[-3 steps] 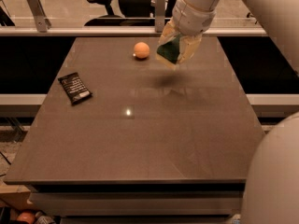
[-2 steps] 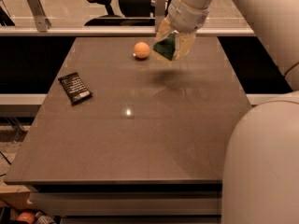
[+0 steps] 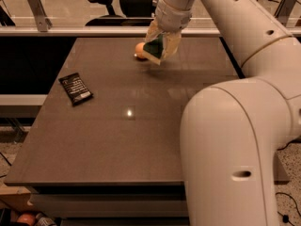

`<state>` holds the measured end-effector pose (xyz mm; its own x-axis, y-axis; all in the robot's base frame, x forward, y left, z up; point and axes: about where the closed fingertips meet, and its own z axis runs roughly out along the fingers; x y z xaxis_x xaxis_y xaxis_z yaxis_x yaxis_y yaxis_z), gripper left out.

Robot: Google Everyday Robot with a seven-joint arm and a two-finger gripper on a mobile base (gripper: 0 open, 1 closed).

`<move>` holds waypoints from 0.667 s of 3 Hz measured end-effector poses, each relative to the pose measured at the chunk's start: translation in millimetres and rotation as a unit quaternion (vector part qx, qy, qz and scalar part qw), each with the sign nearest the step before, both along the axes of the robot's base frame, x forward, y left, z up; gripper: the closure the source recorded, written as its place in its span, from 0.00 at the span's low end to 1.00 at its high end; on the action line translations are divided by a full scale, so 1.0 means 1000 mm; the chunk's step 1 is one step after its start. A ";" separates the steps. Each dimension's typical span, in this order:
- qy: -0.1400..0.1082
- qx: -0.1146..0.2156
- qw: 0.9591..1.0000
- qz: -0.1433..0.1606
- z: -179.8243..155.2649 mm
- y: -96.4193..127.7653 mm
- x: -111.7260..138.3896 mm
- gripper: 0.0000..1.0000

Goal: Move sponge near orange

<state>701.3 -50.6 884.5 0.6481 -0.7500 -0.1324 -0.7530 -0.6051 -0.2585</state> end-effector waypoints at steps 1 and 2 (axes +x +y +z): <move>0.010 0.002 1.000 0.013 -0.019 0.021 0.016 1.00; 0.018 0.003 1.000 0.018 -0.032 0.033 0.025 1.00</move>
Offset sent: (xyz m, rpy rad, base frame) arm 0.0170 0.0276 -0.0371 -0.0460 0.1534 0.0666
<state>726.6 -17.1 852.2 0.6691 -0.7259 -0.1596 -0.7399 -0.6301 -0.2358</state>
